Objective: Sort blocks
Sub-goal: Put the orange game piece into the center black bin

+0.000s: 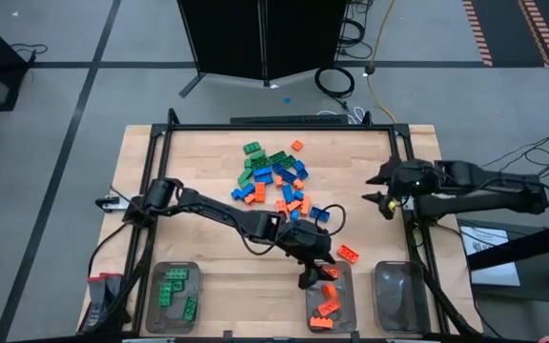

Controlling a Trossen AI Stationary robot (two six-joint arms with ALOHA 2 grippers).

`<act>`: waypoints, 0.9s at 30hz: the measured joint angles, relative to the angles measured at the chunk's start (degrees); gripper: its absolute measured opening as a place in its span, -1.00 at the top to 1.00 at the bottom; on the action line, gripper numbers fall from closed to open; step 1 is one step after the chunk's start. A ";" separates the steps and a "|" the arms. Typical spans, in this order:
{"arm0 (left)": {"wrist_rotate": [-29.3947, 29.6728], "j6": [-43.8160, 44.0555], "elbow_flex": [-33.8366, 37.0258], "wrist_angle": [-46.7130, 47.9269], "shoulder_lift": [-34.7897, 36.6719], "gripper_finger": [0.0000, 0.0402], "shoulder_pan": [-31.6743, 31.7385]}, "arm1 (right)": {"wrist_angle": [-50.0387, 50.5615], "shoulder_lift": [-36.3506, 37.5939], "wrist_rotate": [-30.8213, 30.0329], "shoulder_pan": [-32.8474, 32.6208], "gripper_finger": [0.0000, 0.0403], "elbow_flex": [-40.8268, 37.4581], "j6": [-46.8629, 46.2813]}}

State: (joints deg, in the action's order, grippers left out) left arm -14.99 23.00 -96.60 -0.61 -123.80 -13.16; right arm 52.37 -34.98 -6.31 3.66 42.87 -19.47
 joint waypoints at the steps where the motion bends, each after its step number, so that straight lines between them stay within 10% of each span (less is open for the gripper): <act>1: -0.04 1.08 0.02 -0.08 -0.08 -0.29 0.01 | 3.15 -1.45 1.30 0.00 -0.18 2.16 -0.95; 14: -2.01 -1.18 -3.26 2.20 8.90 -0.30 0.01 | 7.45 -13.70 18.60 -6.06 -0.02 6.21 -6.90; 27: 19.58 -10.00 -3.23 17.37 26.29 -0.30 -1.38 | 4.18 -25.97 15.20 -14.75 0.94 6.06 -4.67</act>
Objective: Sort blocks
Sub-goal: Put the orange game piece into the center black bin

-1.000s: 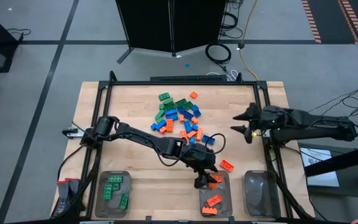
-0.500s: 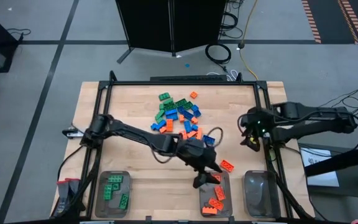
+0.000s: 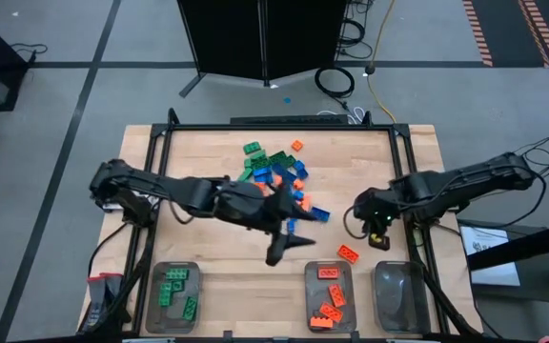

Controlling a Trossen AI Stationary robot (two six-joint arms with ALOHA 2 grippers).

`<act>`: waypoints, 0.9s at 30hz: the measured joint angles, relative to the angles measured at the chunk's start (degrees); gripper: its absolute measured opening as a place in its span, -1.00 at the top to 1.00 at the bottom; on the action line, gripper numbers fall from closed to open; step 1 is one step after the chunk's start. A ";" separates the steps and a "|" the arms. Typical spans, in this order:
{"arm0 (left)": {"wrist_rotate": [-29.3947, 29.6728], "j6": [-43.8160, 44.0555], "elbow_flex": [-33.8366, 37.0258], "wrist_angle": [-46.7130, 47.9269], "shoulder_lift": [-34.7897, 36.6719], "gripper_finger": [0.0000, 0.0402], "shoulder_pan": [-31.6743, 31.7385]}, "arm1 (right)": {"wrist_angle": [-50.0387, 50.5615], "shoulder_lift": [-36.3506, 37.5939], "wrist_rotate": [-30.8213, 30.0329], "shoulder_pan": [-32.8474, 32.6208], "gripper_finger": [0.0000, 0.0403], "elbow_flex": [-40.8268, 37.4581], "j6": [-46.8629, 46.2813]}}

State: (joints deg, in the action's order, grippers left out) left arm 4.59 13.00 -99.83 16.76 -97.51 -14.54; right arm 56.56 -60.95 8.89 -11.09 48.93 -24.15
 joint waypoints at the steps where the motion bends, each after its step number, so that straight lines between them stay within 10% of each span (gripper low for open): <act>1: 1.13 -0.01 0.00 0.74 0.63 -0.30 -0.02 | -1.10 -0.79 0.06 0.04 0.96 0.00 0.34; 27: 6.46 1.68 0.07 13.97 1.75 -0.30 -2.11 | -25.39 -10.06 16.45 2.33 1.00 -11.95 -0.32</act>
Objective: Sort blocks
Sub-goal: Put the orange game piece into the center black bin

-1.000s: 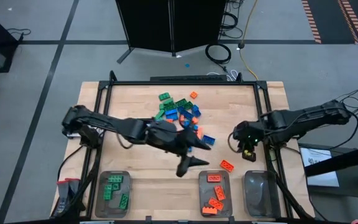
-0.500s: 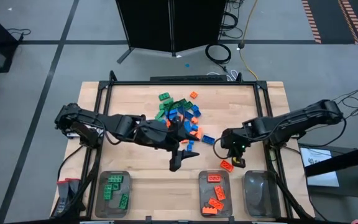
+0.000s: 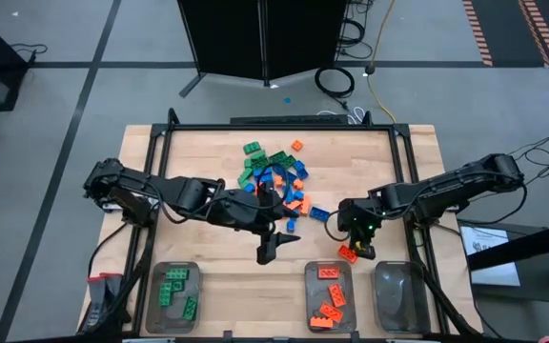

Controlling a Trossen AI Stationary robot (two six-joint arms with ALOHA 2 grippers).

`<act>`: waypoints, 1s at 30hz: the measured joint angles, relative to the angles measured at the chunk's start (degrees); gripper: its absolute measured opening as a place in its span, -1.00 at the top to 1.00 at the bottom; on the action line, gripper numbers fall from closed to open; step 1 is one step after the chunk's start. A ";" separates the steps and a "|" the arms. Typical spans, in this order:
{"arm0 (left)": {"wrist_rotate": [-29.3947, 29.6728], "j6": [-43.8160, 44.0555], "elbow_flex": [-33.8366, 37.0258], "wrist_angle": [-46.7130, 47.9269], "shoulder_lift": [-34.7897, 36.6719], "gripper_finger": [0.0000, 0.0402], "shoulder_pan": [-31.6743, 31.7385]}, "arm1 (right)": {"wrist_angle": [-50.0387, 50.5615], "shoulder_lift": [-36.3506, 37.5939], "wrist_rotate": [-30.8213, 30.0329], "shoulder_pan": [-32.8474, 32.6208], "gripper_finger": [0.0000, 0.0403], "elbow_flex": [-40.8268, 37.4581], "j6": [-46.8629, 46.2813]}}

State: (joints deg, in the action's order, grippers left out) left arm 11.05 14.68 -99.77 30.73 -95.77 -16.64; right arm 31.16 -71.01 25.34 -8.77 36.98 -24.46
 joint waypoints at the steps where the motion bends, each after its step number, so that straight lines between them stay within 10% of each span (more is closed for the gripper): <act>1: 0.00 0.00 0.00 0.14 0.00 -0.30 0.00 | -1.30 -0.54 0.78 0.08 1.00 -0.52 -0.23; 19: -0.01 0.04 0.00 6.36 0.00 -0.30 0.00 | -3.96 -12.54 4.71 4.83 1.00 -0.54 6.48; 30: 0.03 -0.11 0.00 6.98 0.00 -0.30 0.63 | -3.22 -12.50 1.15 13.49 1.00 12.78 16.87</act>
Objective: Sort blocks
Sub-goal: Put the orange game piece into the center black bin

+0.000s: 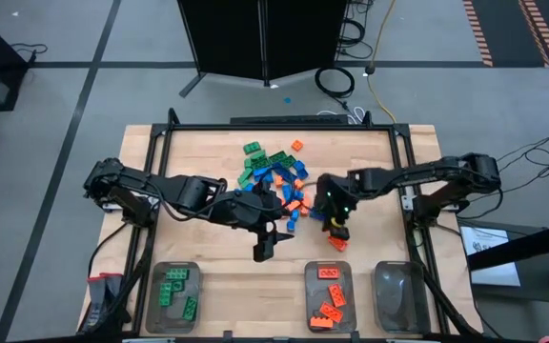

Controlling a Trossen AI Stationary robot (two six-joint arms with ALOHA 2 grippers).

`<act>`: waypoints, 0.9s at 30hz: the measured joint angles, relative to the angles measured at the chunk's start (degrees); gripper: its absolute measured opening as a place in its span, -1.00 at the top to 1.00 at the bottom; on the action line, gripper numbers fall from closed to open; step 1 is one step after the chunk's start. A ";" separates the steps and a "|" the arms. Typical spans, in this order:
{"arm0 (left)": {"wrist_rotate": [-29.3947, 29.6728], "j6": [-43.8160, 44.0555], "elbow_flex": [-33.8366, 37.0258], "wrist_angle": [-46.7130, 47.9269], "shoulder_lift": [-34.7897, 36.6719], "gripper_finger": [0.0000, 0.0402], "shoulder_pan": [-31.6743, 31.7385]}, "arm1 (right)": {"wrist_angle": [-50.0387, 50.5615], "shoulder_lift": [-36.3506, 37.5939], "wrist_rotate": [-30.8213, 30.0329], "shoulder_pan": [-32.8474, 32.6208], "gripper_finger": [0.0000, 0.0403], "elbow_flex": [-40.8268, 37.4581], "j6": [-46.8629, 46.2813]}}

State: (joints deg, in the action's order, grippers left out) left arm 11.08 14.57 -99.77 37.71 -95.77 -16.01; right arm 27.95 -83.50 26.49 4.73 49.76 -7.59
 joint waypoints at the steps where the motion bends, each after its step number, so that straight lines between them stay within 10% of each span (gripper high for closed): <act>1: 0.29 -0.11 0.00 0.66 0.00 -0.30 -0.01 | 0.90 0.00 -0.03 0.11 1.00 2.02 1.29; 8: 3.84 2.11 0.00 8.75 0.00 -0.30 0.14 | 22.59 0.15 -5.41 0.35 1.00 15.65 8.52; 14: 3.86 3.15 0.00 9.19 0.00 -0.30 -0.57 | 37.37 0.13 -4.88 -1.14 1.00 9.84 9.26; 27: 3.99 3.12 0.00 10.99 0.00 -0.30 -0.56 | 16.07 0.68 3.47 -3.32 1.00 -5.52 1.08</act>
State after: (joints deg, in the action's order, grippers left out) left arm 15.07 17.69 -99.77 48.71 -95.77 -16.57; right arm 44.02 -82.83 29.96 1.41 44.24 -6.51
